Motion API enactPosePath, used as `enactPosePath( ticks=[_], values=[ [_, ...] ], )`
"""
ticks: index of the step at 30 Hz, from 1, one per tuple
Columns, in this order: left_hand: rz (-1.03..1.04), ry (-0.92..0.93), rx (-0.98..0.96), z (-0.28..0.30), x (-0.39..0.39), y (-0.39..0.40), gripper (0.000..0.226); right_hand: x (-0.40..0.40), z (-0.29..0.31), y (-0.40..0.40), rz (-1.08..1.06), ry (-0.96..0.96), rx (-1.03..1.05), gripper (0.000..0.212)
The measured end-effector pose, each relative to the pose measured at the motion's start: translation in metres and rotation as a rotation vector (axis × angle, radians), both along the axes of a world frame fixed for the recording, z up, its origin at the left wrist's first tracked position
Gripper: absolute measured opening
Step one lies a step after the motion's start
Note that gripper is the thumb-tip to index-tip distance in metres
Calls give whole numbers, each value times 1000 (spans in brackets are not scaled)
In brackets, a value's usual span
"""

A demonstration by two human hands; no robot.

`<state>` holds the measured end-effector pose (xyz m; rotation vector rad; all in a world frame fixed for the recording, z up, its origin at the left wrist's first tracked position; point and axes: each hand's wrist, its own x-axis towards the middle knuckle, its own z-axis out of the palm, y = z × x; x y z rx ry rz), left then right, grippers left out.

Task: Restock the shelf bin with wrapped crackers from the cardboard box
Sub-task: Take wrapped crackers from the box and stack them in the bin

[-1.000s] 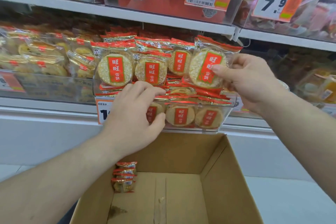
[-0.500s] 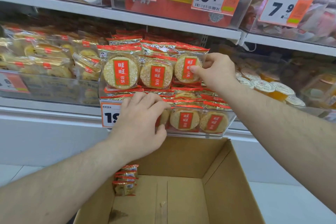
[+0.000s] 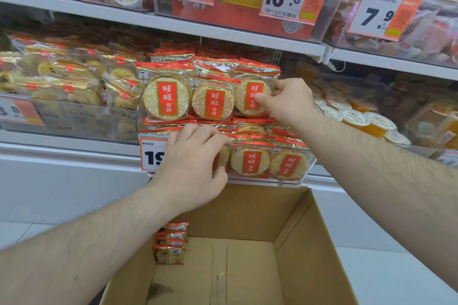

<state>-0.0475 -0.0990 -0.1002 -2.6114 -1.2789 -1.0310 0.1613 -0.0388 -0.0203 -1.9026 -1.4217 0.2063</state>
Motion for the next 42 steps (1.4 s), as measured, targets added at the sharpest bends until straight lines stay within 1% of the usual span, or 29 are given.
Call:
enactPosePath(
  ticks=[2, 4, 9, 16, 18, 20, 21, 22, 23, 24, 25, 26, 27, 28, 29, 31, 32, 33, 34, 35, 36, 38, 40, 41, 42],
  values=[
    [3, -1, -3, 0, 0, 0, 44, 2, 0, -5, 20, 27, -9, 22],
    [8, 3, -3, 1, 0, 0, 44, 4, 0, -9, 31, 46, -16, 24],
    [13, -6, 15, 4, 2, -2, 45, 5, -3, -16, 17, 30, -25, 38],
    [-47, -56, 83, 5, 4, -5, 42, 5, -4, -34, -29, -70, 8, 51],
    [-80, -62, 81, 5, 4, -5, 41, 1, -6, -38, -60, -103, 4, 59],
    [-129, -72, 44, 5, 4, -6, 41, -5, -8, -47, -104, -111, 58, 72],
    [-161, -79, 9, 6, 3, -7, 40, -9, -10, -55, -111, -107, 130, 71],
    [-197, -77, -45, 6, 2, -9, 38, -16, -13, -64, -90, -104, 223, 59],
    [-239, -70, -118, 5, 0, -11, 34, -25, -18, -75, -36, -90, 306, 40],
    [-268, -58, -208, 3, -1, -14, 28, -36, -25, -85, 27, -69, 346, 23],
    [-289, -42, -293, -1, -2, -14, 22, -46, -35, -93, 83, -49, 354, 21],
    [-289, -20, -369, -6, -3, -15, 19, -56, -46, -99, 131, -29, 334, 26],
    [-279, 12, -435, -12, -5, -14, 17, -65, -59, -102, 171, -10, 293, 30],
    [-249, 86, -508, -19, -7, -13, 16, -72, -73, -103, 207, 7, 245, 32],
    [-221, 189, -568, -27, -10, -10, 17, -77, -88, -102, 235, 25, 184, 33],
    [-169, 470, -690, -43, -18, -5, 19, -84, -125, -98, 248, 75, 25, 31],
    [-147, 585, -753, -51, -23, -3, 14, -86, -147, -96, 241, 97, -69, 29],
    [-136, 663, -800, -57, -29, -1, 5, -87, -170, -95, 243, 111, -162, 26],
    [-129, 703, -854, -64, -34, 1, 14, -89, -195, -94, 255, 112, -261, 25],
    [-122, 709, -903, -69, -38, 1, 25, -93, -221, -96, 276, 99, -377, 24],
    [-110, 697, -943, -74, -41, 1, 31, -98, -247, -98, 314, 77, -501, 24],
    [-110, 705, -980, -84, -44, -2, 32, -112, -296, -108, 446, 40, -755, 19],
    [-133, 739, -1060, -96, -45, -5, 33, -129, -331, -124, 607, 68, -1002, 8],
    [-145, 754, -1107, -101, -46, -7, 33, -137, -343, -133, 684, 102, -1098, 13],
    [-151, 765, -1155, -106, -47, -9, 34, -143, -355, -142, 749, 135, -1171, 26]
  ],
)
